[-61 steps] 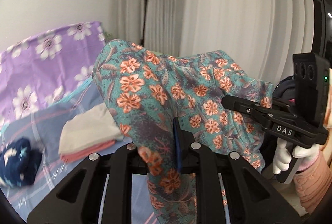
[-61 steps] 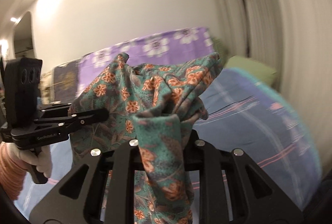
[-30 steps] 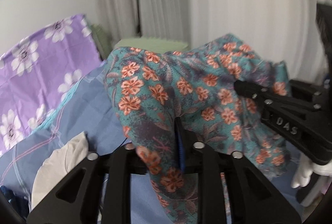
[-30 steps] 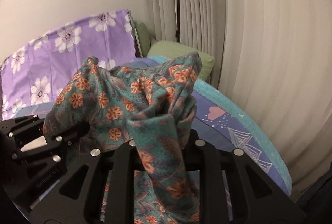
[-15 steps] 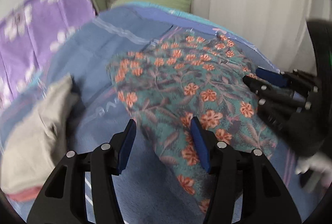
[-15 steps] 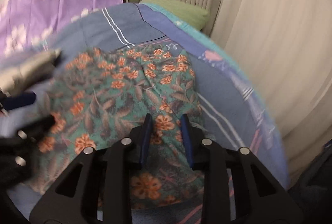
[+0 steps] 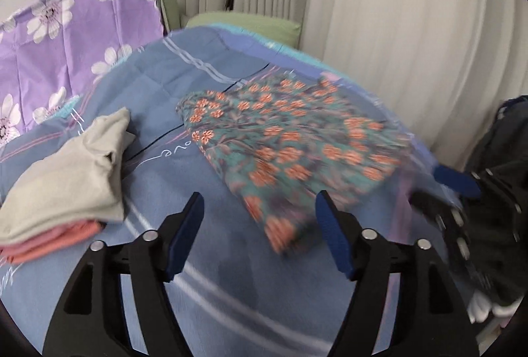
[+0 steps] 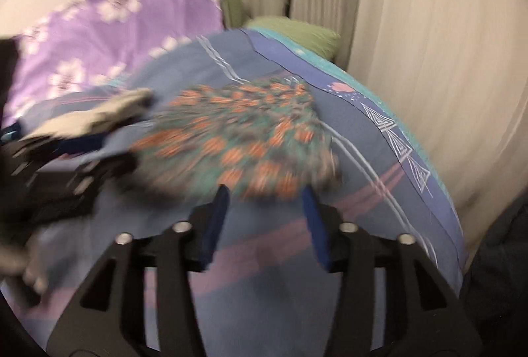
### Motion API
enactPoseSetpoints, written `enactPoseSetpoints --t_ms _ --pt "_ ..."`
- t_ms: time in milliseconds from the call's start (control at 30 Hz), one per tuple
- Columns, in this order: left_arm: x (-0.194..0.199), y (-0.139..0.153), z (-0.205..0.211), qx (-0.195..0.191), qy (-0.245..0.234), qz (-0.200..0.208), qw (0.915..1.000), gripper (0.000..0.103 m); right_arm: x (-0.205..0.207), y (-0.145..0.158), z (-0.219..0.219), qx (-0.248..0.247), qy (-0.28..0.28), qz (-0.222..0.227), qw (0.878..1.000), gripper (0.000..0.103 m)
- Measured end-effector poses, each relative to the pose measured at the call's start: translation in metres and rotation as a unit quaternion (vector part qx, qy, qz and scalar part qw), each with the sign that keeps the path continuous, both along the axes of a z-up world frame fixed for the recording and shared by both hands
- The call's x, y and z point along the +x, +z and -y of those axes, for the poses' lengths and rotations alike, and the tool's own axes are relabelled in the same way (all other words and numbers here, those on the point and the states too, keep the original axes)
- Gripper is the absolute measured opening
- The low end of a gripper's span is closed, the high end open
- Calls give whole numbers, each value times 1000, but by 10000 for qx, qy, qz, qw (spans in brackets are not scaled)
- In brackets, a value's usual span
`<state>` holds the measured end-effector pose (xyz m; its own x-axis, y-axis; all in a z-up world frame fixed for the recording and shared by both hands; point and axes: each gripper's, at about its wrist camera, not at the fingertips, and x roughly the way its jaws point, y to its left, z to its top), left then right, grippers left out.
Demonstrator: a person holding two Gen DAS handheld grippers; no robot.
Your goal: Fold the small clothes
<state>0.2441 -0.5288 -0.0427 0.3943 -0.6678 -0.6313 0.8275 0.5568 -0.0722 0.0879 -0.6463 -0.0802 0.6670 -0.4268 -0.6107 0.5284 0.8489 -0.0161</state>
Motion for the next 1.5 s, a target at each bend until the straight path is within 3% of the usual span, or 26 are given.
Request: enactPoseSetpoints --t_ms 33,67,133,233,333,500,767,1033,1500 --pt "-13 6 -9 -15 52 129 9999 89 -21 5 -13 -144 1 97 9998 74" --pt "-23 11 -14 -11 138 276 9995 92 -40 11 -25 -299 -88 227 9993 88" --pt "-42 21 -28 -68 217 548 9982 96 -69 23 -40 -469 -432 500 9967 98" --pt "-74 41 -57 -335 167 670 9971 100 -108 42 -60 -431 -926 1099 9887 101" --pt "-98 57 -77 -489 288 834 9949 101 -127 60 -69 -234 -1059 1302 9855 101" --pt "-127 78 -114 -606 582 1088 9905 101 -135 74 -94 -278 -764 979 9919 101" --pt "-153 94 -167 -823 919 1066 9866 102 -157 92 -133 -295 -641 958 9929 101" --pt "-182 103 -205 -1007 564 1038 9879 102 -170 108 -171 -297 -461 1040 9931 101" --pt "-209 102 -251 -1056 475 1122 9869 102 -180 115 -214 -442 -568 969 9927 101"
